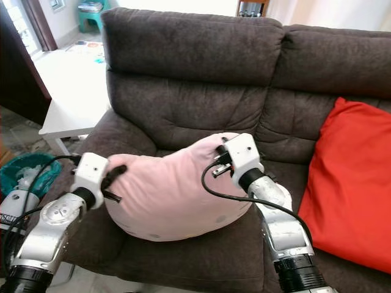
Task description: Move the pillow to the sofa from floor
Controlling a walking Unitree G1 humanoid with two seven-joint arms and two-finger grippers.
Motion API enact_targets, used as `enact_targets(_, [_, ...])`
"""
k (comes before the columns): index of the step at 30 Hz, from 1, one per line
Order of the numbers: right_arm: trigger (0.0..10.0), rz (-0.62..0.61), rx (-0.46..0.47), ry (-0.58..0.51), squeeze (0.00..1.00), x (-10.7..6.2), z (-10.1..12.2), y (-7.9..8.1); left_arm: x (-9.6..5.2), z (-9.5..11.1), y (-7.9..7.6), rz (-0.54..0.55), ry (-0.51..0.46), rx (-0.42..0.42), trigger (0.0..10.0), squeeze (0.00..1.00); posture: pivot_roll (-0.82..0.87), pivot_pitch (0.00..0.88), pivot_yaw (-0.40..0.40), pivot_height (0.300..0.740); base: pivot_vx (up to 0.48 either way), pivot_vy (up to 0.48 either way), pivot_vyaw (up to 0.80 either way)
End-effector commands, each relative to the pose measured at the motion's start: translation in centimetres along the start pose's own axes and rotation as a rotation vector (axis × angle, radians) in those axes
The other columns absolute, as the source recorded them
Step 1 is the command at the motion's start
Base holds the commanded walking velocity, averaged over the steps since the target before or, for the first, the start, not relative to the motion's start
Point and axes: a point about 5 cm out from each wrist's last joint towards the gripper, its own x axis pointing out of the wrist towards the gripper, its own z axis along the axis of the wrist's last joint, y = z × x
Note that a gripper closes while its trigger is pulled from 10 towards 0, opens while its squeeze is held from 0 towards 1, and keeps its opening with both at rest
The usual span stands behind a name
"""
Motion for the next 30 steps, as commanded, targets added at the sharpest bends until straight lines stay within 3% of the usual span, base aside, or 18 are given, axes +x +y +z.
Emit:
enact_targets(1, [10.0, 0.036, -0.015, -0.072, 0.00, 0.5, 1.7, 0.5, 0.0, 1.5, 2.3, 0.128, -0.084, -0.008, 10.0, 0.00, 0.11, 0.034, -0.063, 0.740, 0.000, 0.000, 0.00])
enact_targets(13, [10.0, 0.098, -0.007, -0.130, 0.00, 0.6, 2.7, 1.2, 0.1, 2.3, 0.0, 0.012, -0.157, -0.055, 10.0, 0.00, 0.10, 0.035, -0.067, 0.740, 0.000, 0.000, 0.00])
enact_targets(14, [10.0, 0.106, -0.006, -0.130, 0.18, 0.6, 2.8, 1.2, 0.2, 2.3, 0.0, 0.010, -0.156, -0.052, 10.0, 0.00, 0.10, 0.035, -0.067, 0.740, 0.000, 0.000, 0.00])
enact_targets(15, [10.0, 0.115, -0.001, -0.127, 0.98, 0.5, 2.7, 1.3, 0.2, 2.2, -0.1, 0.004, -0.152, -0.050, 10.0, 0.00, 0.10, 0.035, -0.065, 0.740, 0.000, 0.000, 0.00])
enact_targets(30, [10.0, 0.076, -0.012, -0.107, 1.00, 0.4, 2.2, 0.8, 0.1, 1.3, -0.9, -0.041, -0.117, -0.017, 10.0, 0.00, 0.10, 0.037, -0.063, 0.740, 0.000, 0.000, 0.00])
